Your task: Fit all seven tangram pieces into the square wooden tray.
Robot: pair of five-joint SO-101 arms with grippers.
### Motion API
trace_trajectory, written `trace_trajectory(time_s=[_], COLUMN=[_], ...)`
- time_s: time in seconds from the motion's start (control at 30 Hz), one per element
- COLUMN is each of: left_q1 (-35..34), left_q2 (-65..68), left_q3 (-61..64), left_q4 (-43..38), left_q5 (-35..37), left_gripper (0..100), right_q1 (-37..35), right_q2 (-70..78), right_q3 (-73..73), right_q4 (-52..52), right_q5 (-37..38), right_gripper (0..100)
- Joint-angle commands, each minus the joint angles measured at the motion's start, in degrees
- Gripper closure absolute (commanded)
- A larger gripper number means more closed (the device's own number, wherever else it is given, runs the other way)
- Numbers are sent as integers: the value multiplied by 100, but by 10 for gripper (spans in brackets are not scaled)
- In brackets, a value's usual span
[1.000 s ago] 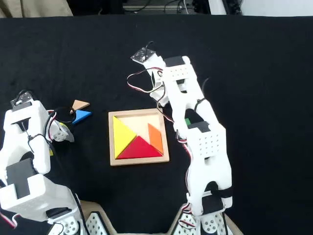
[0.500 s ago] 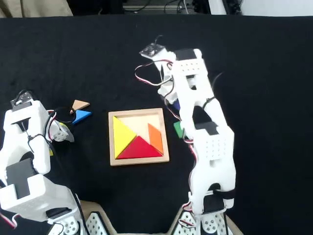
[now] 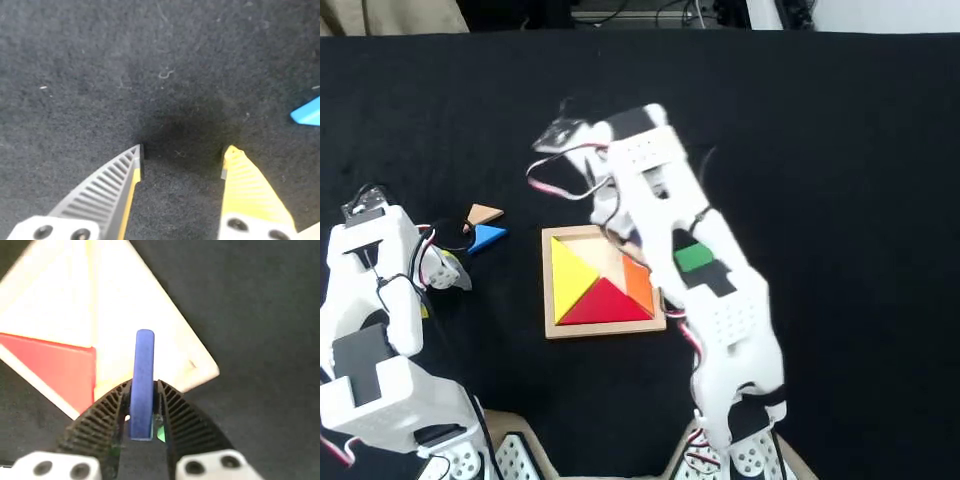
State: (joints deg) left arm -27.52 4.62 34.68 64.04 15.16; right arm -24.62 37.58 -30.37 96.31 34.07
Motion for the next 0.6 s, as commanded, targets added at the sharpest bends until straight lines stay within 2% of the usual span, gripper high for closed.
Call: trace_trajectory(time_s=[0.0,0.13,0.57], left_q1=[215,215,215], left_q2=[18,18,18], left_q3=[31,31,31], left_q4=[-79,-79,-79], left_q5=[-26,-26,-26], left_gripper=[737,737,737], right_q1=[-167,-158,-62], right_q2=[119,435,567], right_q3=[-295,-295,-92], right_q4=[-149,-264,-475], right_q5=[-18,-492,-501], right_gripper=[987,987,982])
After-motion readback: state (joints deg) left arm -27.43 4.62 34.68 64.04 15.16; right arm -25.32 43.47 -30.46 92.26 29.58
